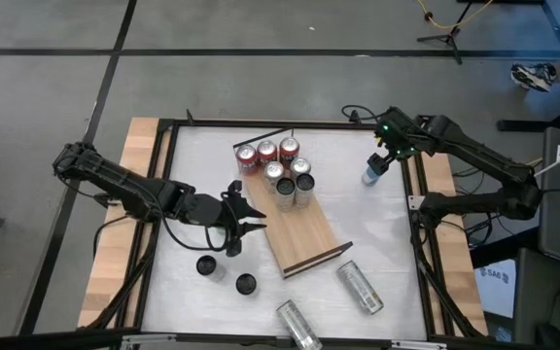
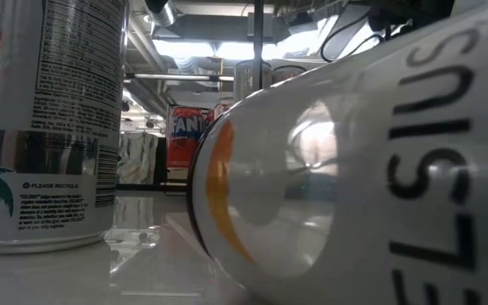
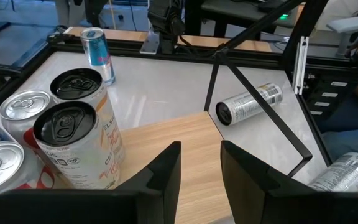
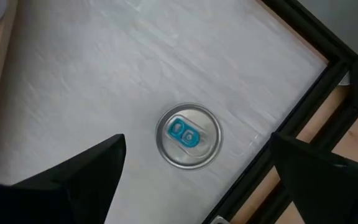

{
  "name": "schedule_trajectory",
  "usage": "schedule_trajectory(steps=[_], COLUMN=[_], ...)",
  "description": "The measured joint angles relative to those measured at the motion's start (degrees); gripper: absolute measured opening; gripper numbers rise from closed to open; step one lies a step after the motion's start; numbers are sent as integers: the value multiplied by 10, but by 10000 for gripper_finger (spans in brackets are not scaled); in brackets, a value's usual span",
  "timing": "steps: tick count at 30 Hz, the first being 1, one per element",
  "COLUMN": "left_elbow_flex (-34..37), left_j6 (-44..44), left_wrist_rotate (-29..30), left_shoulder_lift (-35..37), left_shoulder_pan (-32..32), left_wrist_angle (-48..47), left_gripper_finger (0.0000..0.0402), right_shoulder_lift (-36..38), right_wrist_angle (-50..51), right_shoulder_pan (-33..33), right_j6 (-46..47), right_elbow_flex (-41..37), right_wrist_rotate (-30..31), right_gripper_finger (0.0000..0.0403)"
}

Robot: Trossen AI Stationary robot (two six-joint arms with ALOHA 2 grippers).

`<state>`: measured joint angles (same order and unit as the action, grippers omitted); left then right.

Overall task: Place canned beverage on shelf
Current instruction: Put the top blue soda can on the shelf

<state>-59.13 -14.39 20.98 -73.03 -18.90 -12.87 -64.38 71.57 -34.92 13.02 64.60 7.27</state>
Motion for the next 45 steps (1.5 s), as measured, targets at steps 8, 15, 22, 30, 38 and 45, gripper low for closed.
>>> schedule_trajectory(steps=[8,15,22,30,38,45], left_elbow_flex=[0,0,0,0,0,0], left_j6=[0,0,0,0,0,0], left_wrist_rotate=[0,0,0,0,0,0], left_shoulder_lift=[0,0,0,0,0,0], left_shoulder_pan=[0,0,0,0,0,0], left_wrist_angle=[0,0,0,0,0,0], left_gripper_finger=[104,104,104,104,104,104], right_shoulder_lift=[0,0,0,0,0,0], right_wrist_angle=[-20,-48,-93,-125,-127,-131], right_shoulder_pan=[0,0,0,0,0,0], right_j6=[2,2,0,0,0,0], right_elbow_flex=[-13,-81,-136,-148,-148,-148], right_wrist_rotate=[-11,-24,-24,-19,-18,-18], right_gripper_finger=[392,392,392,392,392,369])
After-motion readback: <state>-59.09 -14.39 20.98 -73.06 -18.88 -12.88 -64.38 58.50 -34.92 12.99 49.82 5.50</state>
